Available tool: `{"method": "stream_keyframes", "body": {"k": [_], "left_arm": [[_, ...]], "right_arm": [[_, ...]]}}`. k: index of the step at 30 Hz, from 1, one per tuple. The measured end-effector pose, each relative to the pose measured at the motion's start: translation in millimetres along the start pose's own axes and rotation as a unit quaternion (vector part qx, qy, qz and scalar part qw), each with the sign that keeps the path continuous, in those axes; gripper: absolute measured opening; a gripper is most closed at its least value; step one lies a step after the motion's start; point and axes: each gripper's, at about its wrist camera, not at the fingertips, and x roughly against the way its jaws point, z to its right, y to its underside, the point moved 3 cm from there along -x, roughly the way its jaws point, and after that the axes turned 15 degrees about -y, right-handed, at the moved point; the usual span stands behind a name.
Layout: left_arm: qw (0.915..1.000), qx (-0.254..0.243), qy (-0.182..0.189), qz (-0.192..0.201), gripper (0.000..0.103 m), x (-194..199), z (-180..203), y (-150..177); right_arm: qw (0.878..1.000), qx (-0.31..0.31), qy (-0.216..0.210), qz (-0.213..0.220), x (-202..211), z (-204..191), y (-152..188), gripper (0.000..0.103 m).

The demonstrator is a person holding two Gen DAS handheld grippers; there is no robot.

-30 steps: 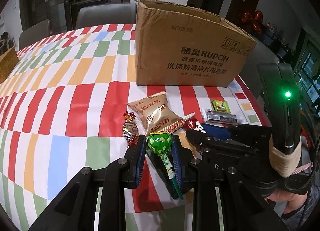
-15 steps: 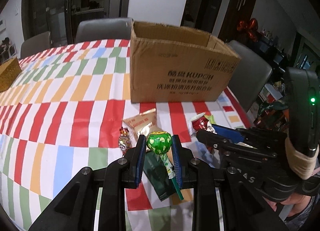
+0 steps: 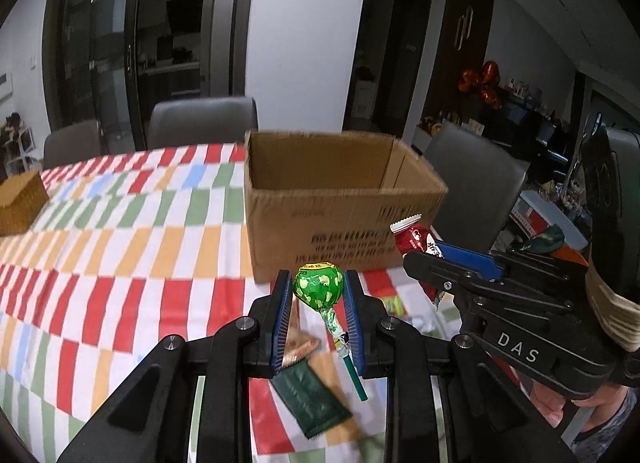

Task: Organize snacks
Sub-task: 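Carry lollipop and packet over the box, opening left tool while right lowers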

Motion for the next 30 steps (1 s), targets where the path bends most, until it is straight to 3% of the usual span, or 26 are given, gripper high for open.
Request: {"method": "stream_keyframes", "body": {"k": [15, 30], "left_arm": [[0.9974, -0.021, -0.01, 0.068, 0.026, 10.6, 7.9, -79.8], [0.9981, -0.037, -0.017, 0.047, 0.026, -54.2, 6.0, -134.6]], "right_arm": [[0.996, 0.053, 0.033, 0.058, 28.3, 2.7, -78.7, 0.023], [0.998, 0.045, 0.043, 0.022, -9.2, 38.7, -127.8, 0.024]]}}
